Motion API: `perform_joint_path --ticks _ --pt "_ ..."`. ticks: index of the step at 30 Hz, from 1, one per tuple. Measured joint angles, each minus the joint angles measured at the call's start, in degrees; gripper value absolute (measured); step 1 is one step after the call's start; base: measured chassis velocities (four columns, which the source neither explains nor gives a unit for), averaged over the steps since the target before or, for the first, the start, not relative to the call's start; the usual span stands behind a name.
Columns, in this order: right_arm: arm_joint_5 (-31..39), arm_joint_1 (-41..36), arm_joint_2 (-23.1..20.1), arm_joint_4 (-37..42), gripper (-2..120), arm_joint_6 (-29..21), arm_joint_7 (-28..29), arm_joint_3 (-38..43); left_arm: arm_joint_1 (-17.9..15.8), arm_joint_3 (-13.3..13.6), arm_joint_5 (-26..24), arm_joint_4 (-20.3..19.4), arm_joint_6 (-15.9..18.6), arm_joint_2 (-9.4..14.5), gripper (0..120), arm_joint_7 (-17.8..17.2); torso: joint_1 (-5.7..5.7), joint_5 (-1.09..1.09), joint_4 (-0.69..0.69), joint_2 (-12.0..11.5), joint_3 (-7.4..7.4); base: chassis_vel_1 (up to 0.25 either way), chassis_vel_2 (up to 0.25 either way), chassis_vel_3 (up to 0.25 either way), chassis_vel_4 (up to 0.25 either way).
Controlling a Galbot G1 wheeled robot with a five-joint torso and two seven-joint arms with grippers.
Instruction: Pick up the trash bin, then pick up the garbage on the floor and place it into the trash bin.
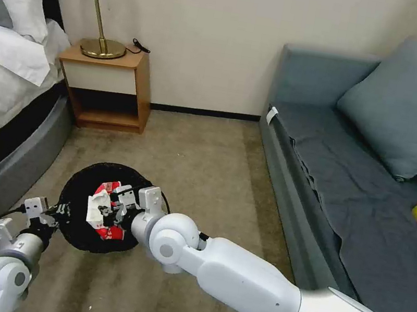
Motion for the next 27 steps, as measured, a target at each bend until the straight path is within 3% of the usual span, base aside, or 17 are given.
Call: perform_joint_path --ticks 2,16,20,24,27 --pt "-0.06 0.03 0.14 0.04 34 -0.32 0.27 0.0 -0.09 0.11 -0.04 0.37 -0.02 0.04 3 0.04 0.0 0.0 0.0 0.0 0.0 0.0 0.0 0.0 0.0" --pt "-2.02 2.44 -0.4 2.58 79 -0.1 2.64 2.5 -0.77 0.07 -0.78 1.69 -0.07 1.41 3 0.07 0.0 0.01 0.01 0.0 0.0 0.0 0.0 0.0 0.0" --pt "-11.35 4.84 -4.32 5.03 96 3.46 2.04 4.16 -0.77 -0.17 -1.13 2.52 -0.22 2.72 3 0.08 0.0 0.0 0.01 0.0 0.0 0.0 0.0 0.0 0.0" --pt "-17.21 4.16 -6.64 5.64 99 4.9 1.71 5.57 -0.74 -0.19 -1.3 2.73 -0.26 3.21 3 0.1 0.0 0.01 0.0 0.0 0.0 0.0 0.0 0.0 0.0" --pt "-25.74 1.14 -9.57 6.36 100 6.32 1.56 8.22 -0.75 -0.21 -1.41 2.74 -0.27 3.43 3 0.1 0.0 0.02 0.0 0.0 0.0 0.0 0.0 0.0 0.0"
